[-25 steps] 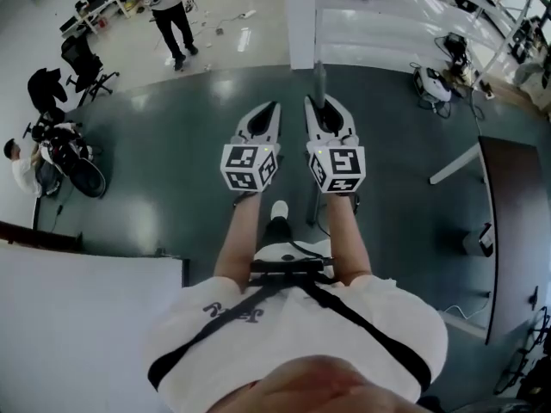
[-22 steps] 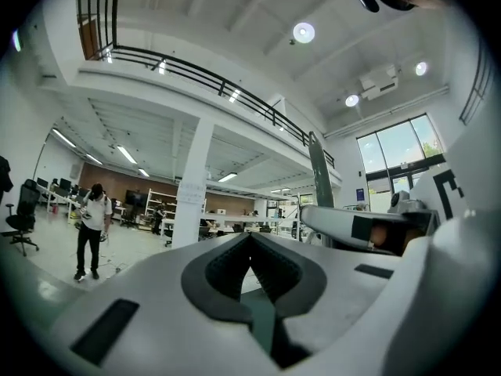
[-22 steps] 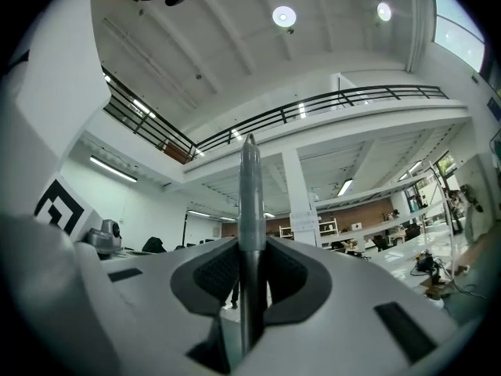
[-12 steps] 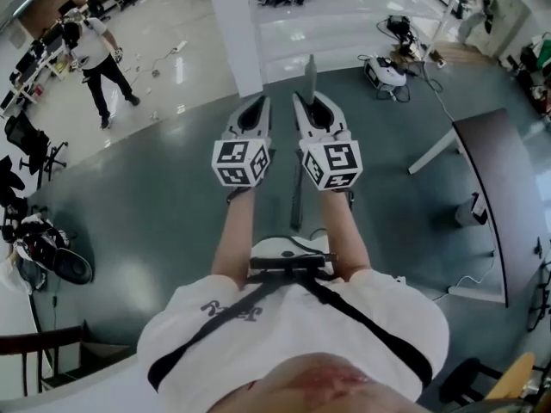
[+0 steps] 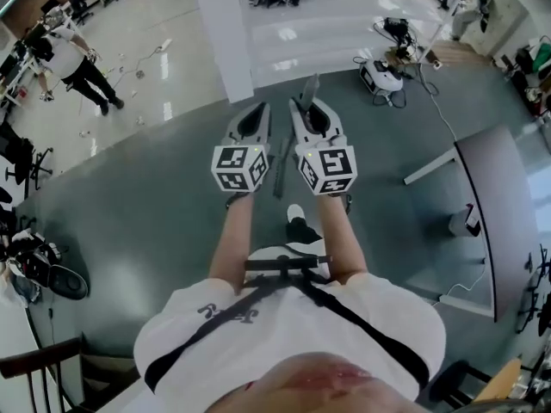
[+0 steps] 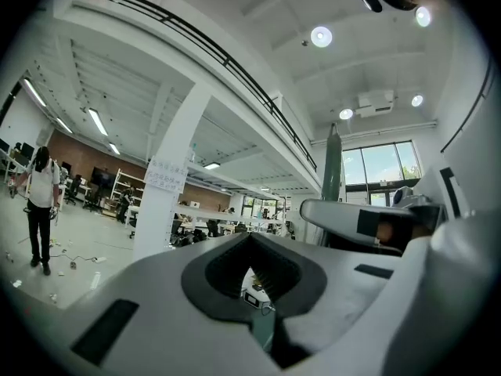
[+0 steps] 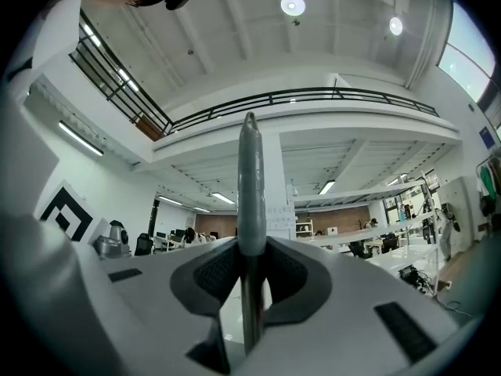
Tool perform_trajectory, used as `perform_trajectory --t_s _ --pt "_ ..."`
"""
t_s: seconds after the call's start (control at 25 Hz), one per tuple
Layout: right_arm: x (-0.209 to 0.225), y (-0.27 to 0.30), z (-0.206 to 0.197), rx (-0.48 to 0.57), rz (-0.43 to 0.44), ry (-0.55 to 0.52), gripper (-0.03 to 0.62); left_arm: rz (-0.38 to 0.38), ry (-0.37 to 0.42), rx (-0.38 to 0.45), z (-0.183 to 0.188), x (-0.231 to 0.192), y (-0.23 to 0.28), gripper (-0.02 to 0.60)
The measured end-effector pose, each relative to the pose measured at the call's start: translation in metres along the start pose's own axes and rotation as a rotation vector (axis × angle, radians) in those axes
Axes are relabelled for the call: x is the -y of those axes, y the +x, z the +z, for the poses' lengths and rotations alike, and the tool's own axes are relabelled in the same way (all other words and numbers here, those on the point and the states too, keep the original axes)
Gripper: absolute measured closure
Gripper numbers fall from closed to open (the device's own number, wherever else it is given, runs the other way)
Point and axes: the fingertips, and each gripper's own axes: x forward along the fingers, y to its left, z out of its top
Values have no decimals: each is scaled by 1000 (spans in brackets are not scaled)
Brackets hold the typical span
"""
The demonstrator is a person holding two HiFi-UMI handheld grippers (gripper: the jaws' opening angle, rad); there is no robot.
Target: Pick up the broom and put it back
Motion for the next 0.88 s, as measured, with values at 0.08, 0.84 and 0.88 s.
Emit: perform_trajectory --t_s 0.08,0.84,0.88 --pt "14 34 -14 0 23 13 508 22 6 0 -4 -22 28 571" --pt "124 314 -85 -39 261 59 508 276 -2 7 9 -204 256 571" --pt "122 325 -94 -52 261 45 508 280 -11 2 6 -217 261 570"
